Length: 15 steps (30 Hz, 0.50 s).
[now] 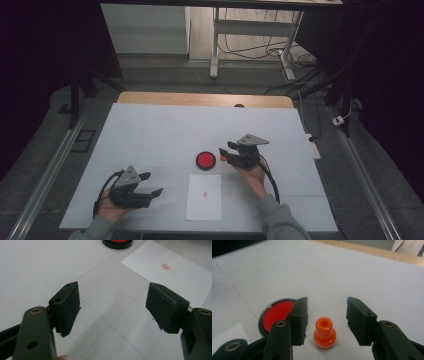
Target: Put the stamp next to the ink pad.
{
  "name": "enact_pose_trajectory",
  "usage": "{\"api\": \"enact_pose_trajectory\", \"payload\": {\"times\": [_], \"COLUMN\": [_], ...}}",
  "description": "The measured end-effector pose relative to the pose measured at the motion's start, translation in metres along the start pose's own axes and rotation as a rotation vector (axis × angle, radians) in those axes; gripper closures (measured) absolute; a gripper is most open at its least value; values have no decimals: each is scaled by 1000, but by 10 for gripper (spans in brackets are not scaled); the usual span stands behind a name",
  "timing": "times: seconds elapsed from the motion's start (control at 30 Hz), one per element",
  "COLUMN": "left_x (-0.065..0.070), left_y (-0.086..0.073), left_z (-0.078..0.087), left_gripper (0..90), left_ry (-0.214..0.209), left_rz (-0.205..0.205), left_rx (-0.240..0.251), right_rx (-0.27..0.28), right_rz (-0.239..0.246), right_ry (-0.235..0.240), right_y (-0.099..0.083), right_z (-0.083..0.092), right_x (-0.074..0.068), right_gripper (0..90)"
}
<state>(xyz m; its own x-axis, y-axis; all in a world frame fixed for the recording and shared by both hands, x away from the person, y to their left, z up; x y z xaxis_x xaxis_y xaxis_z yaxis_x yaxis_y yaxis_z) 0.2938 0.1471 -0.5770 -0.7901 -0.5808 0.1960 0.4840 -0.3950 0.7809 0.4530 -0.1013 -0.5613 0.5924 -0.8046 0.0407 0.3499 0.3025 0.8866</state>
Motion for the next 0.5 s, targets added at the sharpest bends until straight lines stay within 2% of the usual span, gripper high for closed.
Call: {"api": "enact_pose_trajectory", "payload": {"times": [0.17, 0.5], "left_x": [0, -3], "left_y": [-1, -2], "left_z": [0, -1], "left_gripper": [274, 274], "left_ry": [2, 6], "left_rz": [2, 12], "left_rx": [-2, -6], "right_rx": [8, -8], "right_rz": [-16, 13], "right_ry": [10, 15], "right_y": [5, 2], "right_z": [12, 42], "right_x": [5, 10], "right_gripper": [523, 523]}}
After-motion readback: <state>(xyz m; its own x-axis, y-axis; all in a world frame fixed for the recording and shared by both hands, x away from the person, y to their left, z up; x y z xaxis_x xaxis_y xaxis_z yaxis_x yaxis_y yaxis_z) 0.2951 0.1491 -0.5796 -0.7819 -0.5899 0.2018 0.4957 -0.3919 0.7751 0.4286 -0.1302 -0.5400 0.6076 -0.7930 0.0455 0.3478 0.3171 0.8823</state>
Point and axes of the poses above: each handheld gripper's, and its own axes: z roughly backward along the jaws, y roughly out of its top, x roughly to its right, the point moved 10 cm from there along -z, roughly forward along the jaws, and after that the axes turned 12 degrees about -y, right-handed, at the moved point
